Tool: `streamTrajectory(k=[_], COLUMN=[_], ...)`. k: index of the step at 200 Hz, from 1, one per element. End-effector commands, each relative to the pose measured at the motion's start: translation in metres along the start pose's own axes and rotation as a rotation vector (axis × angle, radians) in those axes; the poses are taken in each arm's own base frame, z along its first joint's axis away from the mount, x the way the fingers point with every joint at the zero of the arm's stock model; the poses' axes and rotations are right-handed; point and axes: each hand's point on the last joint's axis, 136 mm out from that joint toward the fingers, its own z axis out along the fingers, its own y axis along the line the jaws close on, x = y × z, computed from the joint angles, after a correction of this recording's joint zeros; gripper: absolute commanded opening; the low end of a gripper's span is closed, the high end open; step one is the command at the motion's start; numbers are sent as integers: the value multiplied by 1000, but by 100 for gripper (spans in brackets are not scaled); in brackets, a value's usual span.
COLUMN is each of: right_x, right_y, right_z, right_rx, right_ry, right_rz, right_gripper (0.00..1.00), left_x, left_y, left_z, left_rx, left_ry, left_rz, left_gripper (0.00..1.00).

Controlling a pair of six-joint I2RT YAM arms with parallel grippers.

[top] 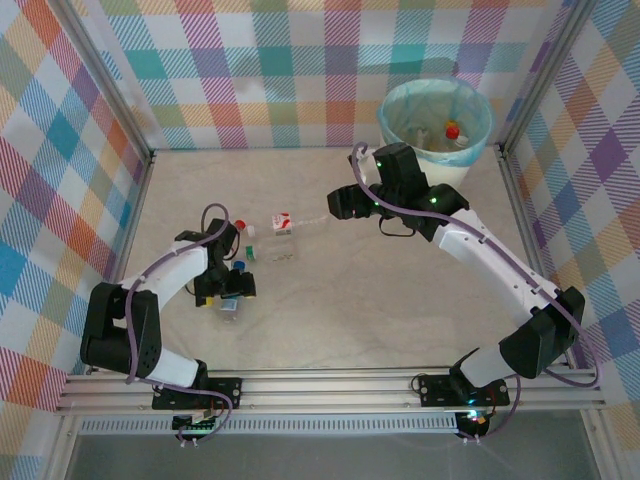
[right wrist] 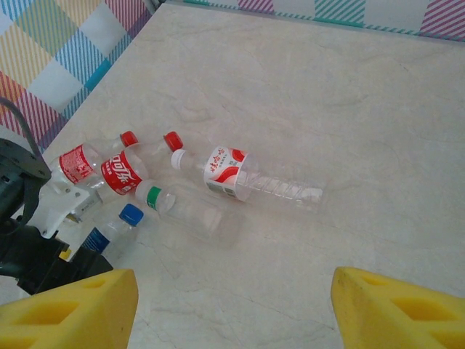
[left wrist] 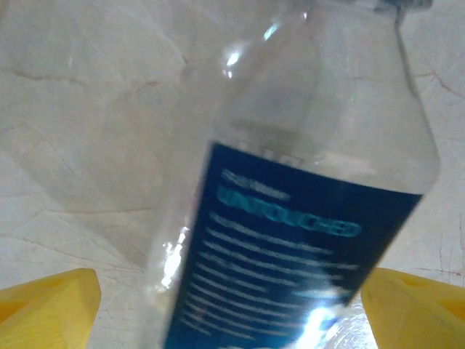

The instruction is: Put the plastic bottles in the bin

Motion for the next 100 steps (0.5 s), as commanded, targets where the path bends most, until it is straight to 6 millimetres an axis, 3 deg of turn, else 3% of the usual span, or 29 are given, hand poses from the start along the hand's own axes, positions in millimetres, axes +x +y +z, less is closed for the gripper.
streamTrajectory(k=[1, 21, 54, 76, 100], right_x=[-11, -14, -16, -17, -23], right_y=[7, 8, 8, 7, 11], right_z=[-5, -5, -11, -17, -27], right_rx=[-18, -21, -14, -4, -14], right_ry=[-43, -41, -51, -57, -78], right_rz=[-29, -25, -28, -29, -24], right_gripper=[71, 71, 71, 71, 71], left_x=[5, 7, 11, 9, 1], left_y=[-8, -16, -25, -25, -24], left_z=[2, 8, 9, -6, -38], left_rx=[19, 35, 57, 68, 82], left_ry=[8, 28, 35, -8, -112], left_rz=[-10, 8, 36, 40, 50], left_gripper=[91, 84, 62, 58, 58])
